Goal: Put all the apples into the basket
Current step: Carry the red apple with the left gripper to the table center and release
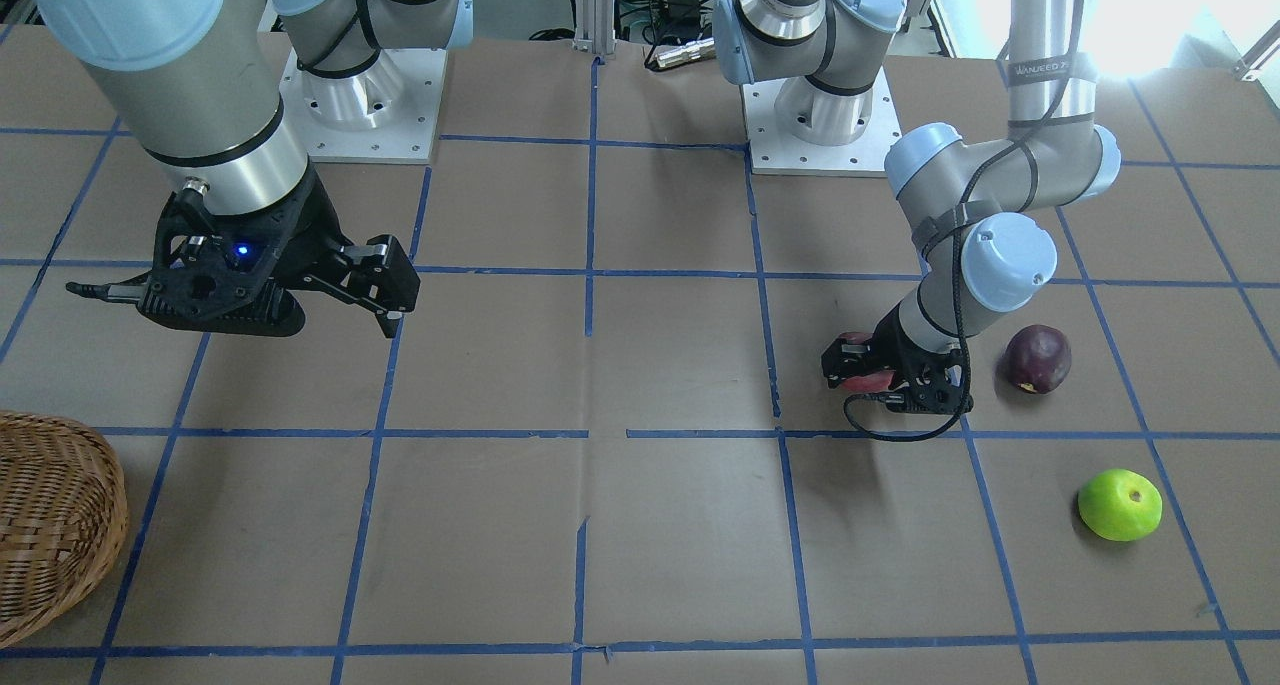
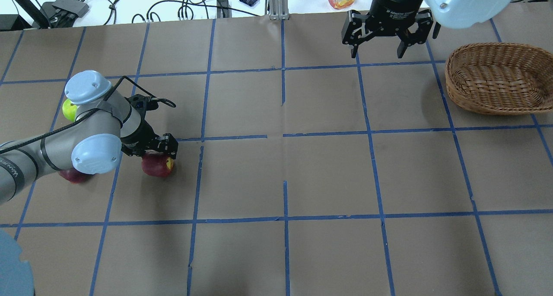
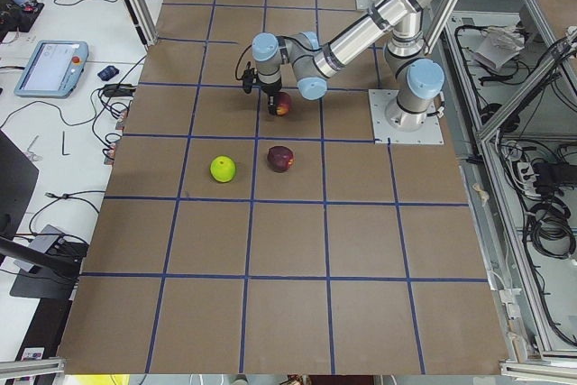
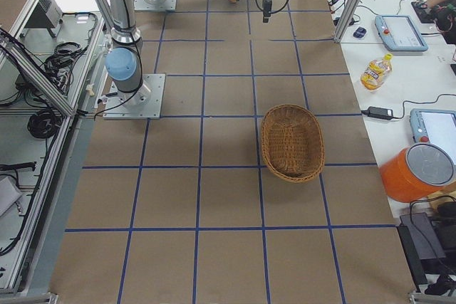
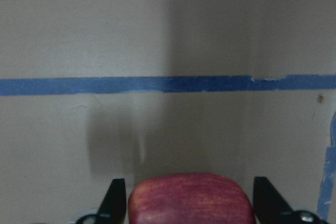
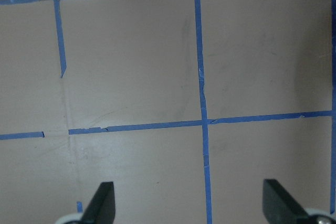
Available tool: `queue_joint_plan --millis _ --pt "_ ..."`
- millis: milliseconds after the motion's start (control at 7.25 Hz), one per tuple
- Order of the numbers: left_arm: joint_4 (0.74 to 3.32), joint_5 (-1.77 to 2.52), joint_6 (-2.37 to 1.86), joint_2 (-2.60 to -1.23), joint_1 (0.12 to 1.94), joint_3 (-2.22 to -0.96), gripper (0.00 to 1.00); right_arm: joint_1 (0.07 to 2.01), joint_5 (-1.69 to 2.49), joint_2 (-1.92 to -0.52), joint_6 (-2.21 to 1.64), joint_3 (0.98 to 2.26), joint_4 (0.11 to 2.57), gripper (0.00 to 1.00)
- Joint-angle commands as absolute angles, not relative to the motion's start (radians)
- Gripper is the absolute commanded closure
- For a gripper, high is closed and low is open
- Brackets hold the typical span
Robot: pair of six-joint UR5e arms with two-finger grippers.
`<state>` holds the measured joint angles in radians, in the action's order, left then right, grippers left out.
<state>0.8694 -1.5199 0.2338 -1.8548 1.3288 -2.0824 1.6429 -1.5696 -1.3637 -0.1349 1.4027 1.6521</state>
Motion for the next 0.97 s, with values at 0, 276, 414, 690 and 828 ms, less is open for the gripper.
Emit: queue_joint_plan --millis 0,276,414,690,828 --pt "0.894 -1.528 0.206 -1.807 1.353 -2.079 1.00 1.643 -1.569 -1.364 -0.135 1.404 1.652 0.00" --pt "0.977 -1.532 0.011 -1.767 1.545 -1.998 1.00 1.643 -1.569 -1.364 -0.135 1.404 1.652 0.00" --pt "0.973 -1.516 -0.041 -1.772 1.659 -1.953 1.00 1.643 -1.569 -1.365 -0.135 1.404 1.652 0.00" --pt "0.901 -1.422 -0.272 -1.862 1.832 -1.872 1.00 1.643 -1.571 -1.365 -0.133 1.404 1.652 0.00" --pt "0.881 -1.420 -0.367 -1.921 1.889 -1.815 1.00 1.641 -1.571 -1.362 -0.133 1.405 1.652 0.00"
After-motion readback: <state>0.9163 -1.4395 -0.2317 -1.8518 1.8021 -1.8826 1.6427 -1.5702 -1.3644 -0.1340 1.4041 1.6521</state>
